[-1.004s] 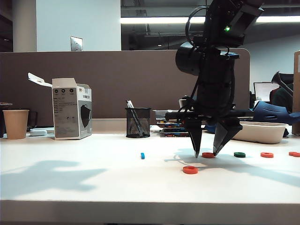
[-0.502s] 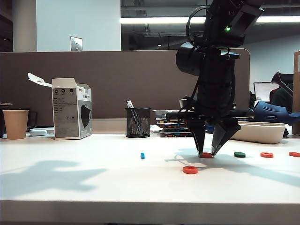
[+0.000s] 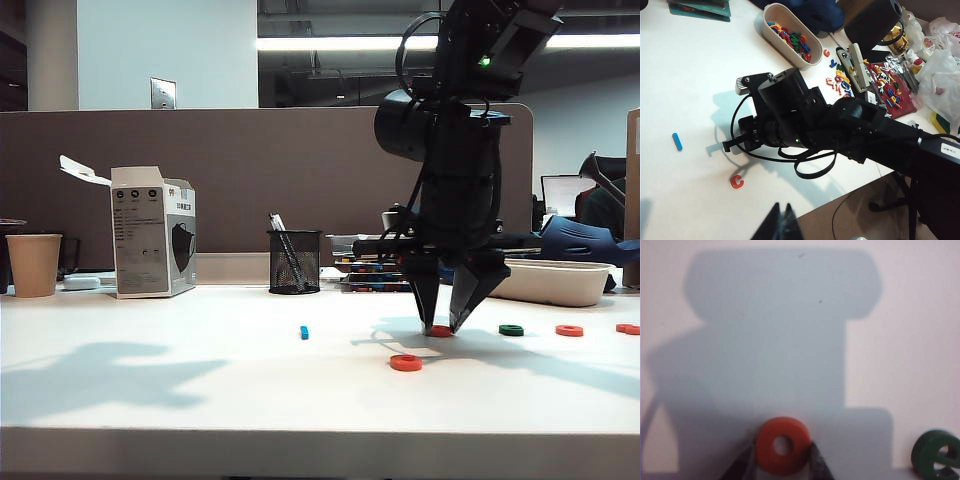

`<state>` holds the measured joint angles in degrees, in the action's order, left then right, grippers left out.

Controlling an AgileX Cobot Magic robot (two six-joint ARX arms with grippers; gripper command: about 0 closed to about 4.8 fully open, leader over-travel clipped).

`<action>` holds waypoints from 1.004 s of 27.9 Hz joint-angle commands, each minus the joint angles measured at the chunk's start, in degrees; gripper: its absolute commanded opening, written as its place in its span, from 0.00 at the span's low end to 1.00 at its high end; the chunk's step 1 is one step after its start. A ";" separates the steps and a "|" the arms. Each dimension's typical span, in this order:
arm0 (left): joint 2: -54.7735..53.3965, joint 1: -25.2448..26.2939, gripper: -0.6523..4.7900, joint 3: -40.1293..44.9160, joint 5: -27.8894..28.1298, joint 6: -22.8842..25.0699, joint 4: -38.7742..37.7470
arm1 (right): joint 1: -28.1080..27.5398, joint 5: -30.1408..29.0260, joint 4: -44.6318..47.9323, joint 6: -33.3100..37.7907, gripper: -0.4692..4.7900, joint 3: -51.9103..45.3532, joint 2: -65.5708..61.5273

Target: Select the appropriate letters from the row of letter magnets placed on the table to arrange into the word "cool".

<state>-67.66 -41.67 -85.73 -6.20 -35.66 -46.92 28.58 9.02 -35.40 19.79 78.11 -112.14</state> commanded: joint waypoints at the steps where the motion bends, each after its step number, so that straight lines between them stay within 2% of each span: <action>1: 0.17 0.00 0.11 -0.20 -0.02 0.09 0.74 | -0.02 0.33 -1.46 -0.35 0.30 -0.44 -0.44; 11: 0.17 0.00 0.11 -0.20 -0.02 0.11 0.72 | -0.02 0.07 -2.01 -0.35 0.30 -0.35 -0.07; 19: 0.17 0.00 0.11 -0.20 -0.02 0.09 0.72 | -0.02 0.04 -1.99 -0.37 0.30 0.04 5.46; 28: 0.15 0.00 0.11 -0.20 -0.02 0.11 0.72 | 0.11 -0.17 -8.94 -1.42 0.30 -3.04 13.49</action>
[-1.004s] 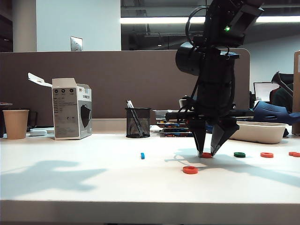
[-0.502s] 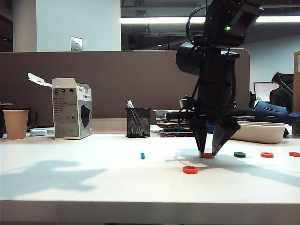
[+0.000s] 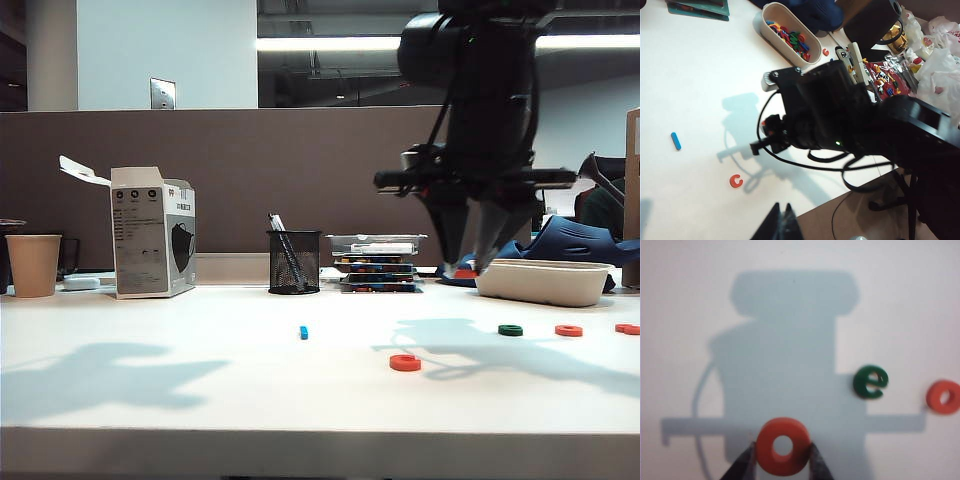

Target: Select the appropriate letters from the row of letter magnets placed on the table to arrange into the word "cool".

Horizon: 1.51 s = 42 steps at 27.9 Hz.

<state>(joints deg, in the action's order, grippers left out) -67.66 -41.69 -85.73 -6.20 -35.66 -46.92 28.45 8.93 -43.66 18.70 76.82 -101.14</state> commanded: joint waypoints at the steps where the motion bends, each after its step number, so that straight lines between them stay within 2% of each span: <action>1: 0.15 0.02 0.11 -0.20 -0.02 0.11 0.72 | 0.50 -0.07 -0.26 -0.28 0.30 -4.24 4.85; 7: 0.15 0.02 0.11 -0.20 -0.02 0.09 0.72 | 1.95 -1.90 4.61 2.58 0.30 -15.17 13.29; 13: 0.15 0.02 0.11 -0.20 0.00 0.11 0.72 | 4.17 -4.15 10.93 4.35 0.30 -20.00 12.00; 20: 0.15 0.02 0.11 -0.20 -0.02 0.11 0.72 | 4.07 -6.54 10.99 5.51 0.30 -20.61 11.37; 37: 0.15 0.02 0.11 -0.20 -0.02 0.11 0.72 | 4.07 -6.54 10.40 5.51 0.31 -21.29 11.32; 39: 0.15 0.02 0.11 -0.20 -0.02 0.09 0.72 | 4.07 -6.54 10.45 5.51 0.33 -21.29 11.32; 40: 0.15 0.02 0.11 -0.20 -0.02 0.09 0.72 | 4.07 -6.51 10.51 5.51 0.38 -21.29 11.32; 42: 0.15 0.02 0.11 -0.20 -0.02 0.09 0.72 | 4.07 -6.51 10.51 5.49 0.39 -21.29 11.32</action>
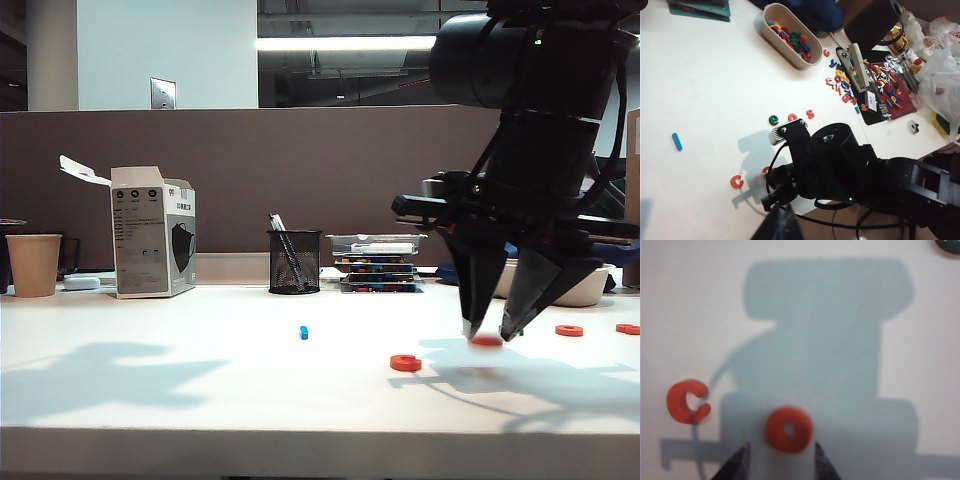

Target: Select the appropriate letters from the row of letter magnets placed on the table to arrange into the word "cool".

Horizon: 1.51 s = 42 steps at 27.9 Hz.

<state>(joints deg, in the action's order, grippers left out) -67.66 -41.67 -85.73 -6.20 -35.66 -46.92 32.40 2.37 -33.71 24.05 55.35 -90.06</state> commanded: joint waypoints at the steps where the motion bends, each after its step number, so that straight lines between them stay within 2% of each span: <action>1: 0.15 0.00 0.11 -0.20 -0.02 0.09 0.72 | 0.11 0.02 0.57 0.15 0.39 0.17 0.24; 8: 0.15 0.00 0.11 -0.20 -0.02 0.11 0.72 | 0.04 0.52 1.42 -0.26 0.39 1.33 0.39; 12: 0.15 0.00 0.11 -0.20 -0.02 0.09 0.72 | -1.70 7.39 -1.03 -4.48 0.39 6.01 0.39; 19: 0.15 -0.02 0.11 -0.20 -0.02 0.09 0.72 | -11.47 7.78 -1.11 -9.81 0.50 7.37 0.35; 24: 0.15 0.00 0.11 -0.20 -0.02 0.09 0.72 | -17.05 6.23 0.55 -13.84 0.50 7.37 -0.09; 27: 0.15 -0.02 0.11 -0.20 -0.02 0.09 0.72 | -19.78 5.81 2.05 -13.81 0.53 7.43 -2.89; 28: 0.15 -0.02 0.11 -0.20 -0.02 0.11 0.72 | -20.37 3.96 2.71 -13.79 0.54 7.48 -4.66; 42: 0.15 0.00 0.11 -0.20 -0.02 0.09 0.74 | -20.39 3.72 9.35 -13.79 0.54 8.00 -10.60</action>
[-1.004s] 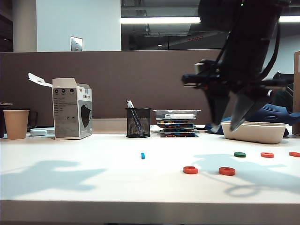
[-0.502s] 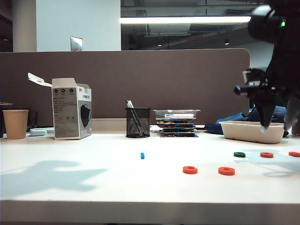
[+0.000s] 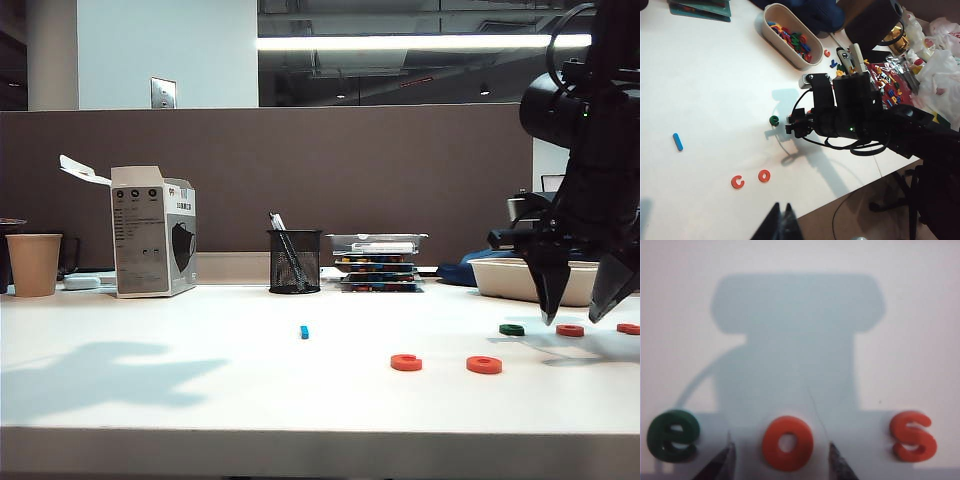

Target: Select the appropriate letters from the row of letter magnets placed on the table to arrange into the word "cool".

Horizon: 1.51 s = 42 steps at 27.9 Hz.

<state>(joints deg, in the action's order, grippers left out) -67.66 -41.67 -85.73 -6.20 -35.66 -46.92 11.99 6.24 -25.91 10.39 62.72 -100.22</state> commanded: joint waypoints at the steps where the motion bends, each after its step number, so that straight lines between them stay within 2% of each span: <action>1: 0.15 0.00 0.11 -0.20 -0.02 0.11 0.72 | 0.02 0.04 1.49 -0.15 0.54 1.03 -1.03; 17: 0.15 0.00 0.11 -0.20 -0.02 0.11 0.72 | -1.09 -0.42 -0.57 0.09 0.53 1.64 -2.67; 37: 0.15 0.00 0.11 -0.20 -0.02 0.09 0.72 | -1.03 -0.46 -9.51 0.15 0.52 1.68 -5.75; 42: 0.15 0.00 0.11 -0.20 -0.02 0.11 0.72 | -1.01 -2.36 -10.49 0.15 0.52 1.68 -5.73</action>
<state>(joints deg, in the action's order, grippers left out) -67.66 -41.67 -85.73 -6.20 -35.66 -46.92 10.85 4.36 -29.69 10.92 65.78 -104.44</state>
